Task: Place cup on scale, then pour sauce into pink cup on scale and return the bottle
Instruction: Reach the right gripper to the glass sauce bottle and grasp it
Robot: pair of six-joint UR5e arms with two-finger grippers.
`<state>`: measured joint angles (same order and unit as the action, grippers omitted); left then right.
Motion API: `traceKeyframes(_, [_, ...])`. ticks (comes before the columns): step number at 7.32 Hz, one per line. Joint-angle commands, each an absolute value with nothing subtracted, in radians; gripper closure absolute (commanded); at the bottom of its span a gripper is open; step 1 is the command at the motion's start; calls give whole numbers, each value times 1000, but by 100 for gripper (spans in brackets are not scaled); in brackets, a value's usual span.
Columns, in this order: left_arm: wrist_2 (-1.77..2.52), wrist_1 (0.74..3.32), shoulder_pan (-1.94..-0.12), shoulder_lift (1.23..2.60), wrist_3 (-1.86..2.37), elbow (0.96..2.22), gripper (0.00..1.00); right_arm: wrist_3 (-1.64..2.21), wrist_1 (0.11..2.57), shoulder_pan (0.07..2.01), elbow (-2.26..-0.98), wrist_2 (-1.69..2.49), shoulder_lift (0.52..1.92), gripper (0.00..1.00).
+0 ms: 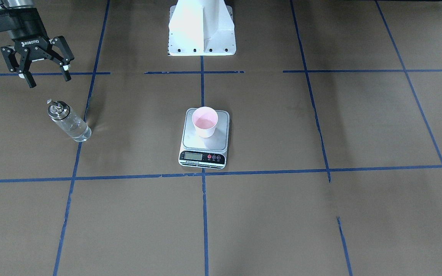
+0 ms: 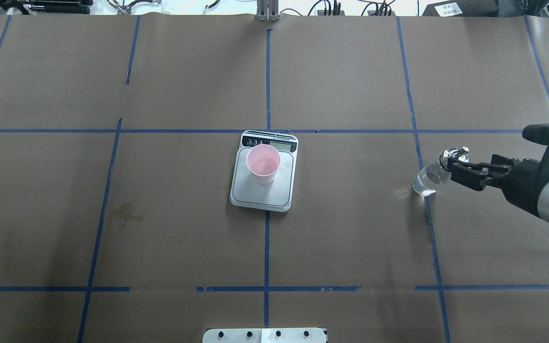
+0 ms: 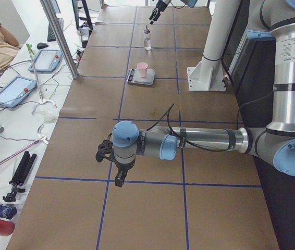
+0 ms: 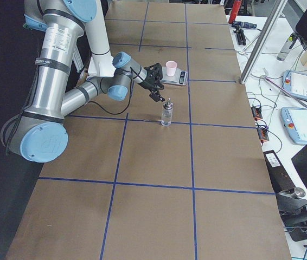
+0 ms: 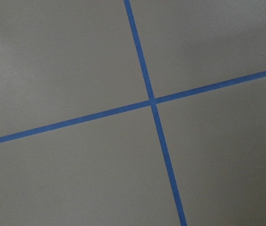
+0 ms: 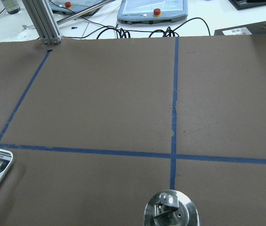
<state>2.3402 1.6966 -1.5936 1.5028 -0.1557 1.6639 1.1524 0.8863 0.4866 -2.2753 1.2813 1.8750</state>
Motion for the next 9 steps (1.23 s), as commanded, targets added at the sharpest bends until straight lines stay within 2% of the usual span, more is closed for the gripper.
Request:
traceKeyframes(1, [2341, 1698, -1594, 1503, -153, 1669, 0, 1190, 747, 352, -2145, 1056, 1885, 0])
traceKeyframes(2, [2342, 1700, -1594, 1503, -152, 1670, 0, 1190, 636, 335, -2055, 1022, 1885, 0])
traceKeyframes(4, [2342, 1703, -1594, 1503, -152, 1672, 0, 1192, 624, 292, -2007, 942, 1870, 0])
traceKeyframes(6, [2355, 1704, -1592, 1503, -150, 1672, 0, 1180, 618, 281, -1907, 911, 1786, 0])
traceKeyframes(9, [2355, 1706, -1592, 1503, -150, 1671, 0, 1163, 612, 272, -1856, 914, 1772, 0])
